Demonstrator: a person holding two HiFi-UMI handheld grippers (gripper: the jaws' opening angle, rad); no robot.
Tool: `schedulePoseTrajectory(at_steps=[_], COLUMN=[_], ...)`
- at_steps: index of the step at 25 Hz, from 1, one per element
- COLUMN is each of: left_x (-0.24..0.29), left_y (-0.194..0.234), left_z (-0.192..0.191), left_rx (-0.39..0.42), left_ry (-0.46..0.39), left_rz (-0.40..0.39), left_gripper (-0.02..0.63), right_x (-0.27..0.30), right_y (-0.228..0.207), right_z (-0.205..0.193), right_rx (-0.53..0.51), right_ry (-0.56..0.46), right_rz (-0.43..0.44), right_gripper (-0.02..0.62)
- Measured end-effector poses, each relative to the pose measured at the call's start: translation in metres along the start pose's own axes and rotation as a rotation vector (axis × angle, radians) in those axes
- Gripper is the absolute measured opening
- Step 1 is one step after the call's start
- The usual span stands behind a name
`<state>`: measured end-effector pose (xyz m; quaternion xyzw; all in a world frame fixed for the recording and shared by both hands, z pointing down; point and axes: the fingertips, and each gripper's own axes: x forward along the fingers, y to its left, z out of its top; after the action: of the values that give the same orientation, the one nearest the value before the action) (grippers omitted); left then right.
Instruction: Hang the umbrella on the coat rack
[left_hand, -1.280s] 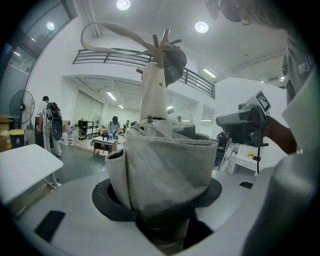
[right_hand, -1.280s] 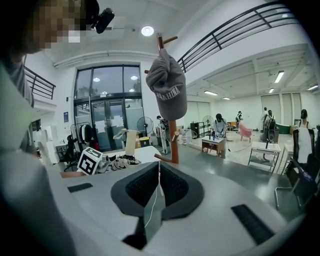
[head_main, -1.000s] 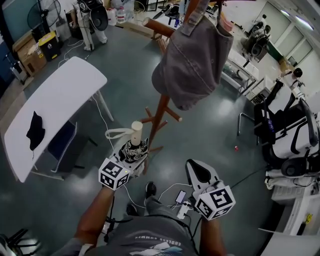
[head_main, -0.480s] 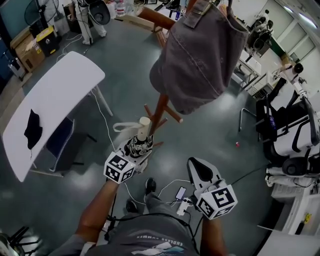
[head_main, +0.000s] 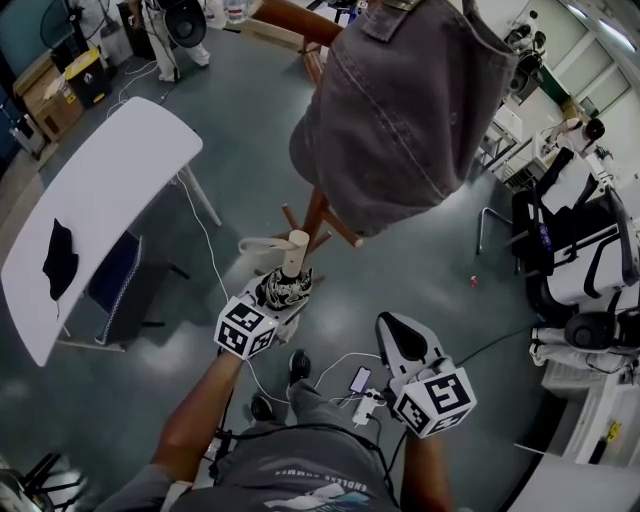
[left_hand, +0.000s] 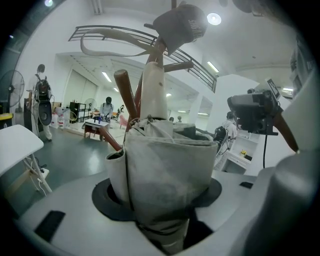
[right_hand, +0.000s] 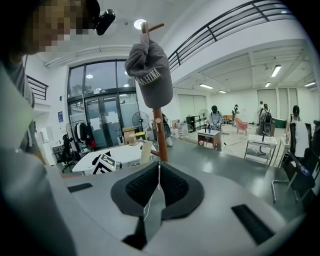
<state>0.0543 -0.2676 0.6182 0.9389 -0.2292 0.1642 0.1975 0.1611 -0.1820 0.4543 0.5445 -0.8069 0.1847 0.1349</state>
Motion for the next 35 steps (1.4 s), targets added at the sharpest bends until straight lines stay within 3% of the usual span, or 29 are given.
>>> schedulePoseTrajectory(at_steps=[19,35], left_x=[0.026,0.02], left_y=[0.002,-0.01], left_z=[-0.019,-0.024], left_rx=[-0.025,-0.048], left_ry=[0.036,-0.007], left_rz=[-0.046,-0.018], left_gripper=[0.273,0.273], right_x=[0.008,0.008], right_y=[-0.007,-0.009], right_z=[-0.016,-0.021], right_rx=[0.018,0.029], right_ry=[0.025,0.045], right_rz=[-0.013,-0.014], right_gripper=[0.031,0.031])
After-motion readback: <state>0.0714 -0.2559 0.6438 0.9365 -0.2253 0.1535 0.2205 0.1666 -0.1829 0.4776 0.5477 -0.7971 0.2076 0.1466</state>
